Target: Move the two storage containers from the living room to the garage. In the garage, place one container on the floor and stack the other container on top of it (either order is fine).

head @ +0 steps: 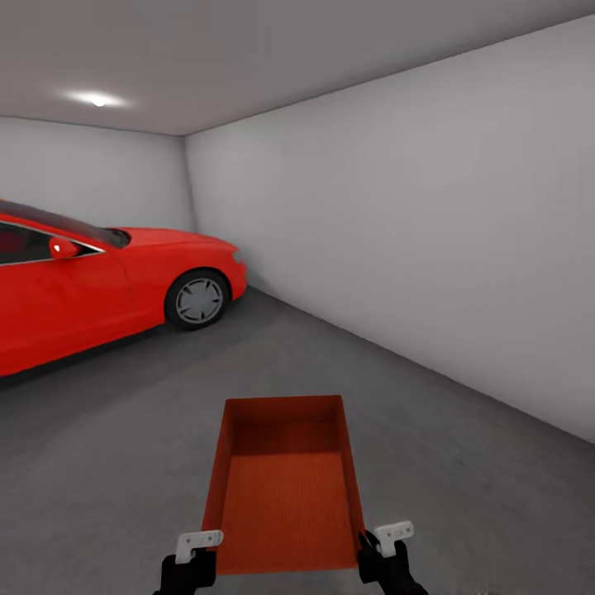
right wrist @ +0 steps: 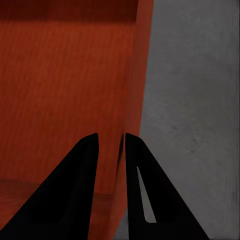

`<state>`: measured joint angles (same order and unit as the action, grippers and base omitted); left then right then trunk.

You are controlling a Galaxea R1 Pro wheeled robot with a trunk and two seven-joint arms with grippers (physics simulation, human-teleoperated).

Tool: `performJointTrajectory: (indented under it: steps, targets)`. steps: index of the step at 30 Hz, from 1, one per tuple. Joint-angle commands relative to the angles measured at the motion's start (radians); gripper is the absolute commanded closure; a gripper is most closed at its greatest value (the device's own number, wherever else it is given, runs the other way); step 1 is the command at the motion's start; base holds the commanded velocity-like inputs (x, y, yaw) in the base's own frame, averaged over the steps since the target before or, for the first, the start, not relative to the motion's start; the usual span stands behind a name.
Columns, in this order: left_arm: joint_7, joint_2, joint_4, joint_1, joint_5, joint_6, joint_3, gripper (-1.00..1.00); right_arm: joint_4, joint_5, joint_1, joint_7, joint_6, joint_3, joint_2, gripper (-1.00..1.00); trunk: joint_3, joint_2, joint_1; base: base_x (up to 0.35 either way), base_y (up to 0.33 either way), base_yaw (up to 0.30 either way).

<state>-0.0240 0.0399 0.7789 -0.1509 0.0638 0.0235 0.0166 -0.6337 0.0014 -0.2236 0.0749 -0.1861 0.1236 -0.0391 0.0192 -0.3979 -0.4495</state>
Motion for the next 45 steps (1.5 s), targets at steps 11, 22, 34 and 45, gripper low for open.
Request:
performJointTrajectory:
  steps: [11, 22, 34, 45]
  targets:
    - [-0.004, 0.024, 0.003, -0.001, 0.004, 0.003, 0.025, 1.00, 0.005, -0.004, 0.000, 0.005, -0.003, 0.077, -0.001, 1.00, 0.002, -0.002, -0.001, 0.000, 0.001, -0.280]
    - [-0.005, 0.023, 0.003, -0.001, 0.004, 0.001, 0.025, 1.00, 0.005, -0.004, 0.000, 0.005, -0.003, 0.077, -0.001, 1.00, 0.002, -0.002, -0.001, 0.003, 0.215, -0.280]
    - [-0.005, 0.023, 0.003, -0.001, 0.004, 0.003, 0.025, 1.00, 0.005, -0.004, 0.000, 0.005, -0.003, 0.077, -0.001, 1.00, 0.002, -0.002, -0.001, 0.006, 0.048, -0.280]
    - [-0.005, 0.023, 0.003, -0.001, 0.003, 0.000, 0.025, 1.00, 0.005, -0.004, 0.000, 0.005, -0.003, 0.077, -0.001, 1.00, 0.002, -0.002, -0.001, 0.247, 0.000, -0.280]
